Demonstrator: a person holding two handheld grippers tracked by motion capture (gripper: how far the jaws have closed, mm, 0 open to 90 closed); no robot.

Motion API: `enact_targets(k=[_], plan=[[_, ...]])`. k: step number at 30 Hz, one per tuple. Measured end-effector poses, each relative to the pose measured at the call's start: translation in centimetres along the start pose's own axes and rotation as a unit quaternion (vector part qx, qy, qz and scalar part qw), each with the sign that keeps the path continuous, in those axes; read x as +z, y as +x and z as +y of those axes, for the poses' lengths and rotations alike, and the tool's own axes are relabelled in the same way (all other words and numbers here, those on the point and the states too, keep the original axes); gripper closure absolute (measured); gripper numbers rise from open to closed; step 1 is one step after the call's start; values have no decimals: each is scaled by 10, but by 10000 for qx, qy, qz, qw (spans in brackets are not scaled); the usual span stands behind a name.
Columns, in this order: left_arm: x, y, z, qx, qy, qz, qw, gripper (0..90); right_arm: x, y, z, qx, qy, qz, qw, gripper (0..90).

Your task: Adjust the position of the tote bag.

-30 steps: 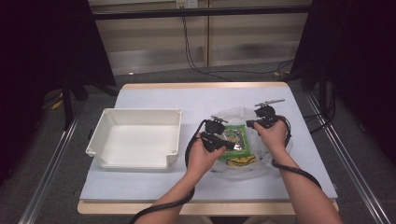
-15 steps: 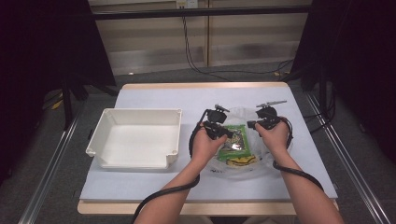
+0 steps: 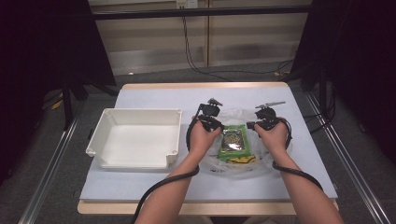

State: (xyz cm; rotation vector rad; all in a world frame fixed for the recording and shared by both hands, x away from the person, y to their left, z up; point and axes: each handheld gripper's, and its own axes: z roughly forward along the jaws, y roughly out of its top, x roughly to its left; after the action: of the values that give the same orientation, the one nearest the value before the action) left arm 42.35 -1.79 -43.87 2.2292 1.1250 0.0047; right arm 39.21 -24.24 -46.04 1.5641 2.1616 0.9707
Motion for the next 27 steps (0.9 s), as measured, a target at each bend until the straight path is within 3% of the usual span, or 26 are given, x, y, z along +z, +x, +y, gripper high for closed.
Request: enact_targets(k=[17, 27], plan=[[9, 25, -3, -410, -10, 386, 9984, 900, 6, 1, -3, 17, 53, -49, 10000, 900], [21, 32, -9, -585, 102, 274, 9979, 900, 9, -1, -6, -22, 112, -91, 9999, 900]])
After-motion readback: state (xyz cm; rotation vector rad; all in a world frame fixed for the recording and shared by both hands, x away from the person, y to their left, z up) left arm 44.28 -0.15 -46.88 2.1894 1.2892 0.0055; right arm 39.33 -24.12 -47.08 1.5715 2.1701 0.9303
